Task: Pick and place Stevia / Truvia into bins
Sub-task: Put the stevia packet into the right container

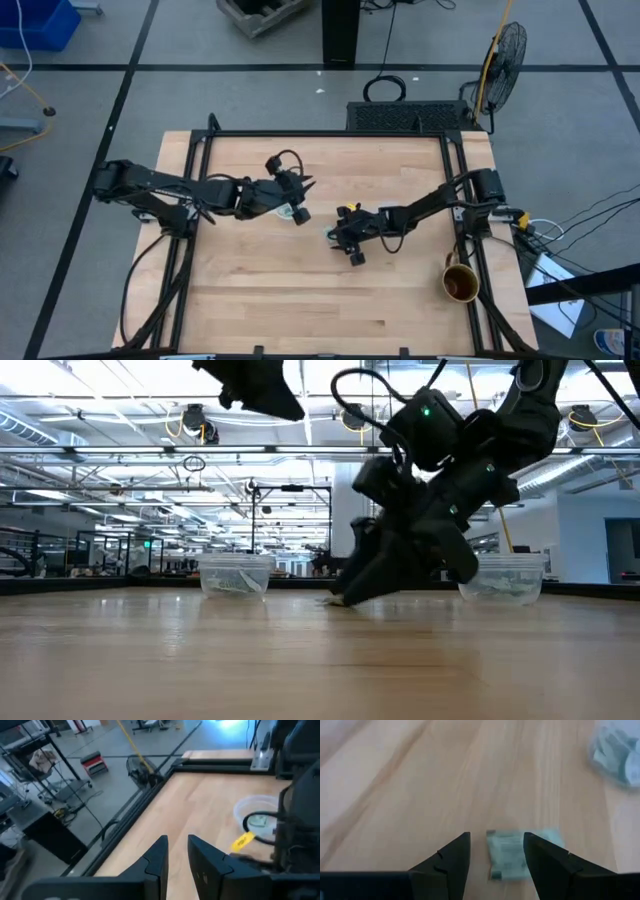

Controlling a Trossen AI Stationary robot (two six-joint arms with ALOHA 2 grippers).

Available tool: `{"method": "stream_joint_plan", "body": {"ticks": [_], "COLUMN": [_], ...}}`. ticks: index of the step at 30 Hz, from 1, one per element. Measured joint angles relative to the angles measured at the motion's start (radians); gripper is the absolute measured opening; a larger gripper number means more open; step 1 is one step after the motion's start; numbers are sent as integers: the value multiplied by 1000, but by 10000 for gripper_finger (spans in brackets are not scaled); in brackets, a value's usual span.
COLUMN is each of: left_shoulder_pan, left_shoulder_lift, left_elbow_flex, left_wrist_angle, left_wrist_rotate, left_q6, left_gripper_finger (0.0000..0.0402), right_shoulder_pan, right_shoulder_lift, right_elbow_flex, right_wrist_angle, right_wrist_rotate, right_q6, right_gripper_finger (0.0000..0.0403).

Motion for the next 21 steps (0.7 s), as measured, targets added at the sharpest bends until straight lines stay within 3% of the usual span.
{"method": "stream_joint_plan", "body": {"ticks": [7,11,21], "left_shoulder_pan": [2,2,2], "left_shoulder_lift": [4,3,3], "left_elbow_flex": [-5,-4,-4], "left_wrist_angle": [-19,-16,-23], "left_wrist_rotate": [9,2,2], "left_q6": [-19,-22,-26], "left_gripper_finger": [78,78,78], "right_shoulder_pan": [-2,1,-4], "right_shoulder_lift": [16,15,16], "right_elbow_flex": [0,-1,-1], "right_wrist_angle": [-26,-46,-65], "right_wrist_rotate": [7,78,94], "right_q6": [-8,-13,71], "right_gripper_finger": [172,155,49]}}
